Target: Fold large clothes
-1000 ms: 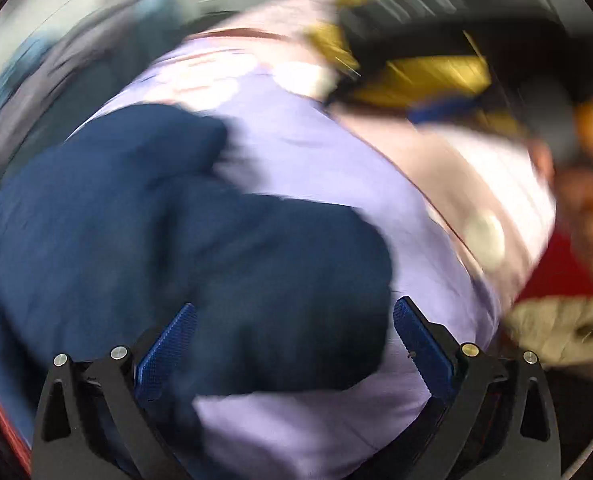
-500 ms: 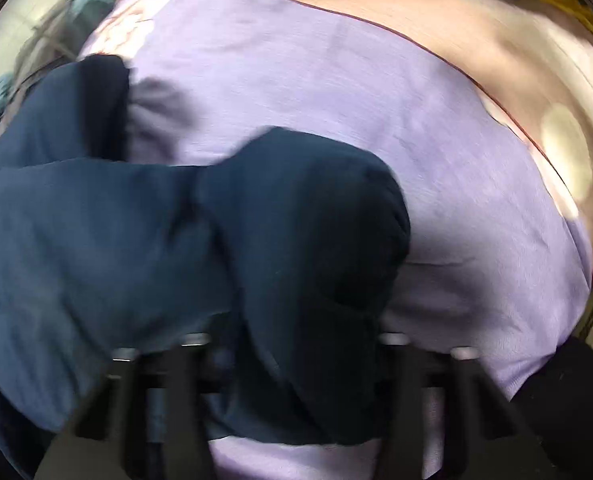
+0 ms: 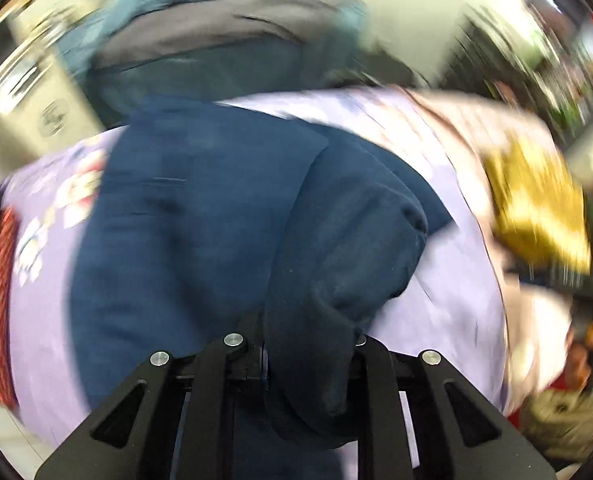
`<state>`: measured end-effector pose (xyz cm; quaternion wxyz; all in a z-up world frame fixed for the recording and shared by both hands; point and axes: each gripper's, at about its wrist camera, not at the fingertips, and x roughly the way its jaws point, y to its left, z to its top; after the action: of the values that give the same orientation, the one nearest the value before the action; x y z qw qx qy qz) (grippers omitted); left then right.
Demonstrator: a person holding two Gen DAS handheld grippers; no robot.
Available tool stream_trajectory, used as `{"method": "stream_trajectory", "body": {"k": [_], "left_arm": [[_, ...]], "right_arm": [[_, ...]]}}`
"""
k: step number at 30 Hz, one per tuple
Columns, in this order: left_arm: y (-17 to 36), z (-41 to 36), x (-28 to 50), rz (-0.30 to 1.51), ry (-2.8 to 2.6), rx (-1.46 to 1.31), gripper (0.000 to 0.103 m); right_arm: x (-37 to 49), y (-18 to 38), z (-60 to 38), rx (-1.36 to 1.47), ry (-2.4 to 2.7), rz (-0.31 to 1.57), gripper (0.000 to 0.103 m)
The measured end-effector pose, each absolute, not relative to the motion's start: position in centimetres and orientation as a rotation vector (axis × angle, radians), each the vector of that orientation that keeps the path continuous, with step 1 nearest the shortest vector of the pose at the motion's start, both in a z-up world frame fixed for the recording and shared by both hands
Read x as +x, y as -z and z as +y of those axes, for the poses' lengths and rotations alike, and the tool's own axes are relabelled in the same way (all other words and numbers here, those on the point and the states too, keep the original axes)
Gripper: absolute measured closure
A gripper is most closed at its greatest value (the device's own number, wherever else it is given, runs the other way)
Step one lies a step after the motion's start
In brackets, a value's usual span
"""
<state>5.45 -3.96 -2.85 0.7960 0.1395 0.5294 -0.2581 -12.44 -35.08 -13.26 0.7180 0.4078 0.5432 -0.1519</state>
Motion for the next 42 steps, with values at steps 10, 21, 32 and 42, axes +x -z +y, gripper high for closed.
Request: {"method": "stream_trajectory", "body": {"k": [10,21,32,42], "left_arm": [[-7.8,17.5,20.6,0.889,0.072,0.216,0.087],[-8.2,41.0,36.2,0.919,-0.474,0.271,0.087],[2.2,46.1,37.9,1.101,-0.579,0.14,0.006],[0.6,45.9,31.2,1.052,-0.497,-0.007,0.006]], "right_arm": [[-9.7,11.7,-30.9,0.834,0.355,1.22,0.013],[-4.0,12.5,-24.3,0.756,0.329,1.285,0.013],[-2.4,12.7,-20.7,0.715,0.332,1.336,0.013],[-3.6,14.7,-25.1,0.745,0.469,1.262,0.013]]}}
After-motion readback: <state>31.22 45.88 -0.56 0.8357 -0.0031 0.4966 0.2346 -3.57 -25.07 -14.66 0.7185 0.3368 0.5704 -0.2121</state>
